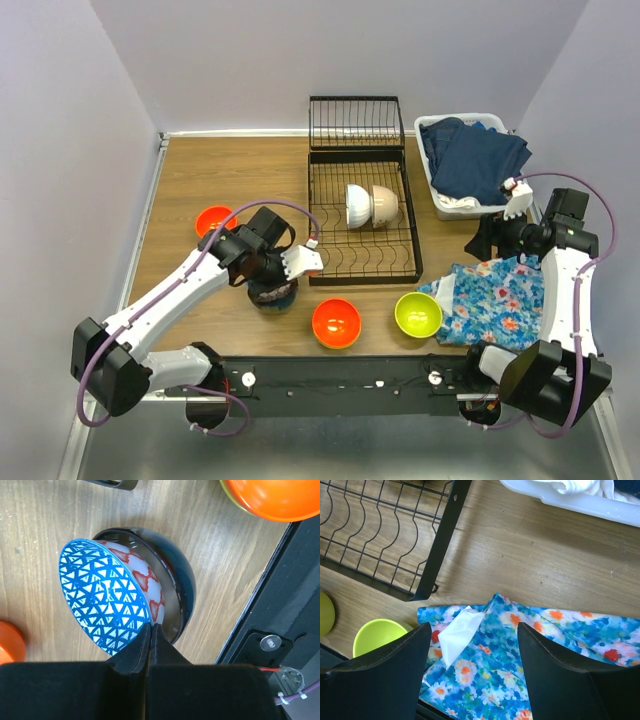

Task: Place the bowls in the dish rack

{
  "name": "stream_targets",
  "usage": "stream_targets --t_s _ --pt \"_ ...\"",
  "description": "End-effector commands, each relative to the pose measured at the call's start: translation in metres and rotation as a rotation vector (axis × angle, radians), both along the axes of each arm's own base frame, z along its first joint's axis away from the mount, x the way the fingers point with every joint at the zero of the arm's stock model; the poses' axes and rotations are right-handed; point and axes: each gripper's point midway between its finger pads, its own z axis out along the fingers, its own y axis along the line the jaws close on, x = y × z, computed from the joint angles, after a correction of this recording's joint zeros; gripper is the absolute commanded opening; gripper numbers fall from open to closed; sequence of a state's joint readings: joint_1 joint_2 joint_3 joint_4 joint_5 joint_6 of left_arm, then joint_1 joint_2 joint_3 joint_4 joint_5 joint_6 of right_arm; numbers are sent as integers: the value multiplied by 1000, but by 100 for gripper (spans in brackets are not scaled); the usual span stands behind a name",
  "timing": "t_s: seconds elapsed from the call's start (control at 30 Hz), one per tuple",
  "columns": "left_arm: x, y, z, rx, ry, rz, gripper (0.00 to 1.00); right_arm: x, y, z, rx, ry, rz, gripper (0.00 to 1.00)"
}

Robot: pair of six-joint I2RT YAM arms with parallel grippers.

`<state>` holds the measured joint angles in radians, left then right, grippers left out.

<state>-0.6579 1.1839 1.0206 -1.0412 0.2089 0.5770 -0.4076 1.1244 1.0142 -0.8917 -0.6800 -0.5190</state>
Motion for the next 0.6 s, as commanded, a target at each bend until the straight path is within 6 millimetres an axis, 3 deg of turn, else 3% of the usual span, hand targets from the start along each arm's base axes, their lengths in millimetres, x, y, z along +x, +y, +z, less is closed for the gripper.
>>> stream_targets --t_s 0.0,0.3,0.57 --pt "14 -1 30 -37 -88 13 0 -4 5 4 9 -20 10 78" --pt "15 -11 73 -140 -108 19 0 -4 3 6 -10 -37 3 78" --pt "48 11 55 -13 -249 26 0 4 0 10 -7 -52 -11 78"
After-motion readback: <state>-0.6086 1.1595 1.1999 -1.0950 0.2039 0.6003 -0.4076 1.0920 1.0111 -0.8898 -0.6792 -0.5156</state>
